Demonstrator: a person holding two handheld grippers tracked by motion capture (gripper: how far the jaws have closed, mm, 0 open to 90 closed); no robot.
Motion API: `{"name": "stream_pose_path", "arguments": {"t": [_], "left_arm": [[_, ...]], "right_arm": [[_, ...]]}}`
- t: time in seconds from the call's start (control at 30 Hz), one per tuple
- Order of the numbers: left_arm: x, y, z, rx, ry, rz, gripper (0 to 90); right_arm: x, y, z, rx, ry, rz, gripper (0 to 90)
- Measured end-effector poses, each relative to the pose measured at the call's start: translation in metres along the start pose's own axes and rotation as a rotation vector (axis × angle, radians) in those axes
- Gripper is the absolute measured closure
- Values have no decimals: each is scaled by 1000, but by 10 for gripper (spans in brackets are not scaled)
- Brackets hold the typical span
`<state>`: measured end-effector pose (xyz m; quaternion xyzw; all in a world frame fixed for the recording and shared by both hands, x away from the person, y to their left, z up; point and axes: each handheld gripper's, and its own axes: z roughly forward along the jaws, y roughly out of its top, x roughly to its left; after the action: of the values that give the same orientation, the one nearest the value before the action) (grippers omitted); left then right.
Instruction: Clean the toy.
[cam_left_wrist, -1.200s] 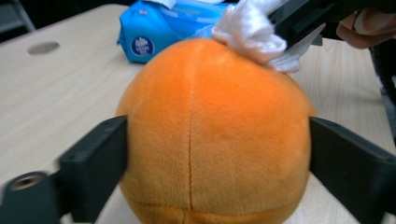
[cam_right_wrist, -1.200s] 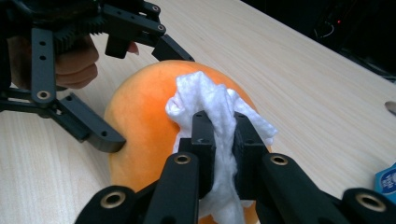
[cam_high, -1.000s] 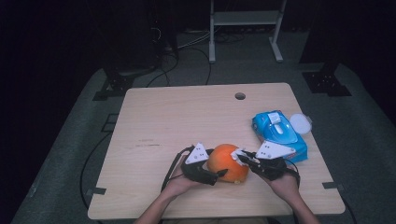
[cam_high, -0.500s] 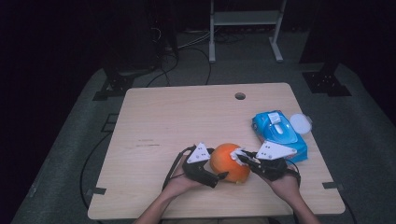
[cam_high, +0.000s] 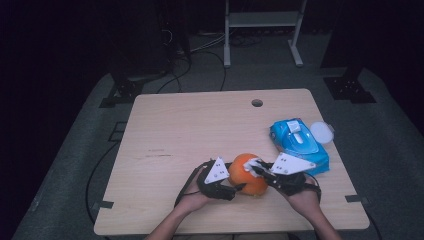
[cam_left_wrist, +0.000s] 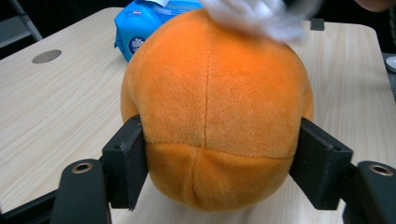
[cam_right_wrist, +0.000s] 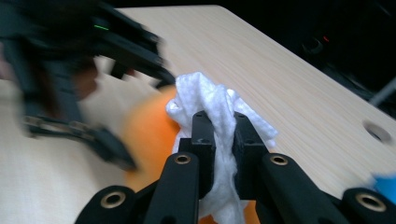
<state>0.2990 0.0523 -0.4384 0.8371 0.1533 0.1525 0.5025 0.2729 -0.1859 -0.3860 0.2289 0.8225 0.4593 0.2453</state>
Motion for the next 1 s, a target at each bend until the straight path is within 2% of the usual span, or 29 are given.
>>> {"name": "stream_pose_path", "arguments": {"t": [0.07, 0.1, 0.17, 0.2, 0.23, 0.3, 0.37, 0.47, 0.53, 0.57, 0.6, 0.63, 0.67, 0.73, 0.77, 0.83, 0.87, 0.9, 0.93, 1.0], "left_arm": [[1, 2, 2, 4, -16, -31, 202], [1, 4, 4, 6, -18, -43, 164], [1, 4, 4, -2, -16, -59, 168], [-1, 4, 4, -4, -6, -49, 201], [-4, 4, 3, 3, 9, -14, 223], [-8, 4, 2, 6, 23, 42, 255], [-10, 2, 2, 5, 29, 79, 270], [-10, 0, 3, -1, 24, 92, 273], [-8, 0, 2, -1, 8, 63, 241], [-4, 1, 3, -5, -18, 11, 188], [0, 2, 4, -12, -46, -63, 148], [2, 3, 5, -24, -59, -120, 130], [2, 3, 5, -19, -50, -126, 135], [-1, 3, 5, -17, -19, -81, 193], [-5, 4, 4, -13, -5, -39, 211], [-14, 5, 4, 6, 31, 88, 234], [-14, 5, 4, 6, 31, 88, 245], [-19, 6, 3, 23, 54, 182, 245], [-20, 4, 2, 17, 56, 199, 254], [-18, 2, 2, 10, 45, 187, 257]], "right_arm": [[-7, -5, -3, 0, 4, 42, 810], [-6, -6, -2, 0, 5, 39, 809], [3, -3, 1, -10, 45, 28, 809], [9, 0, 3, -23, 91, 27, 809], [16, 3, 6, -22, 111, 7, 809], [28, 9, 11, -5, 102, -42, 810], [26, 11, 12, -2, 88, -43, 811], [9, 5, 5, -11, 35, 3, 810], [-5, -1, -2, 3, -14, 28, 810], [-9, -3, -3, 16, -18, 31, 810], [-11, -5, -4, 27, -19, 41, 811], [-12, -5, -5, 25, -15, 43, 810], [-9, -4, -4, 22, -6, 40, 810], [3, 1, 1, 14, 38, 17, 809], [9, 3, 3, 9, 63, 9, 810], [25, 8, 9, 9, 80, -35, 810], [25, 8, 9, 9, 80, -35, 810], [30, 10, 11, 9, 87, -42, 810], [29, 12, 12, 9, 74, -46, 811], [21, 9, 9, 4, 73, -12, 811]]}}
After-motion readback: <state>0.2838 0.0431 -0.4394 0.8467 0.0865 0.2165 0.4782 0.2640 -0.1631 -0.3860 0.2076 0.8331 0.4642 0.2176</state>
